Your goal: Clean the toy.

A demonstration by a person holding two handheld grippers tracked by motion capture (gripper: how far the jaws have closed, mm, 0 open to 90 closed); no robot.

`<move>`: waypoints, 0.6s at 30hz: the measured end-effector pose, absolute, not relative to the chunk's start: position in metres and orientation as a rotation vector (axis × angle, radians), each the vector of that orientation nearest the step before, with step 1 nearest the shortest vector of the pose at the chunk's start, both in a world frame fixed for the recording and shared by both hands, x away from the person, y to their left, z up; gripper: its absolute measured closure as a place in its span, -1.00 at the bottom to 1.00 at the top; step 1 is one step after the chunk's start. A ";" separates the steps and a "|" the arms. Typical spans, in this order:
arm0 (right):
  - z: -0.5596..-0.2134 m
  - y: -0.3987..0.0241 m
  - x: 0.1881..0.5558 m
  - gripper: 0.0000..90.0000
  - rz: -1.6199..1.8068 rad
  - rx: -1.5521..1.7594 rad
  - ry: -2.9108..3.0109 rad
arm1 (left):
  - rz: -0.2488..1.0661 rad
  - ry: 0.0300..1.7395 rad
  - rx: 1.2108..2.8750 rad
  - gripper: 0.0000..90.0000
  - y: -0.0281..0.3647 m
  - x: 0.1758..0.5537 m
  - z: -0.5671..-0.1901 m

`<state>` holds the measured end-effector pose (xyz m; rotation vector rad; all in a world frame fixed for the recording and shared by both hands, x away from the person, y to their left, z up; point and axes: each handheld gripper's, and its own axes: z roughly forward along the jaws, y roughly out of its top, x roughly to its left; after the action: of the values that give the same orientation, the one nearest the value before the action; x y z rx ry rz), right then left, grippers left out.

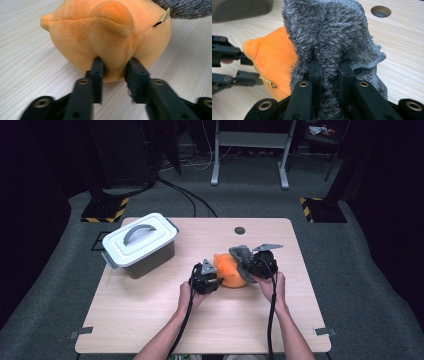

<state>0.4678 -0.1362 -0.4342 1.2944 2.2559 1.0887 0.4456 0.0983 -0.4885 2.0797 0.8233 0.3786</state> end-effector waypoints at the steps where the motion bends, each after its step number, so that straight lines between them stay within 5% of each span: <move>1: -0.434 -0.137 0.468 0.70 1.100 1.292 2.257 | 0.379 0.830 2.080 0.68 0.099 0.446 -0.488; 18: -0.396 -0.130 0.445 0.70 1.277 1.213 2.222 | 0.203 0.906 1.989 0.86 0.100 0.444 -0.463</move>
<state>0.4450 -0.1300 -0.3959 1.2132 2.2218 1.2774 0.4445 0.1004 -0.4631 1.9888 0.9065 0.2031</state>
